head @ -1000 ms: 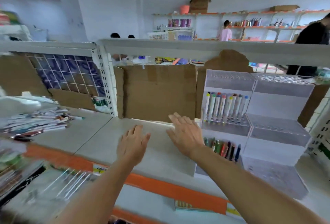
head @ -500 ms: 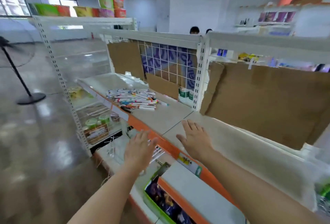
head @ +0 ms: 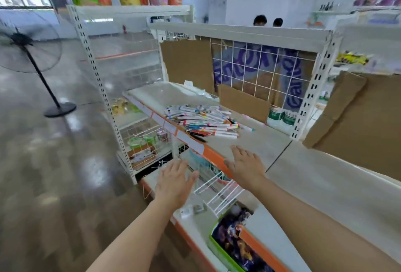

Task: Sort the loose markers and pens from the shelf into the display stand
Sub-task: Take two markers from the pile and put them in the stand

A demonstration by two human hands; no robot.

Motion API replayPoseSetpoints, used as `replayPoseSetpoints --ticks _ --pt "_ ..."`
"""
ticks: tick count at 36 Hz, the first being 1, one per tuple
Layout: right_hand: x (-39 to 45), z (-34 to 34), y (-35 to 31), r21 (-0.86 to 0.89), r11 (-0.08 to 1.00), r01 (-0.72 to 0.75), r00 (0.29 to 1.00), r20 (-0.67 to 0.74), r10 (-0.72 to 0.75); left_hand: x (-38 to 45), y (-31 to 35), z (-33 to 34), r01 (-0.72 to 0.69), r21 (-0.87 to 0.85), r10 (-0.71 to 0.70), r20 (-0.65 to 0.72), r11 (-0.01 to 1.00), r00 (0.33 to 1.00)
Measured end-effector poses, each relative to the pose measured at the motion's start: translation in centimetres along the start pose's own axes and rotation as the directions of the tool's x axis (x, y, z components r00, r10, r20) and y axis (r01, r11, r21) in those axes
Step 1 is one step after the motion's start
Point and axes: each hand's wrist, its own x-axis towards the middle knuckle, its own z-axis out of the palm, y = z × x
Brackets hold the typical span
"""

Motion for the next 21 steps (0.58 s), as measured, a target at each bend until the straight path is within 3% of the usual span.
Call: replayPoseSetpoints --ticks 7,11,21 --pt "5.2 0.6 0.1 -0.046 0.998 -0.044 0.999 0.001 0.044 4.9 -1.2 0.3 -0.029 -0.001 0.029 0.006 1.0 1.0" --pt "8.9 0.8 0.7 -0.024 0.998 -0.063 0.998 0.002 0.063 8.5 -1.3 0.2 -0.064 0.024 0.065 -0.058 0.998 0.996" --pt "17.7 1.4 2.8 -0.052 0.996 -0.072 0.997 -0.012 0.072 17.3 0.5 -1.0 -0.082 0.01 0.082 -0.021 0.997 0.996"
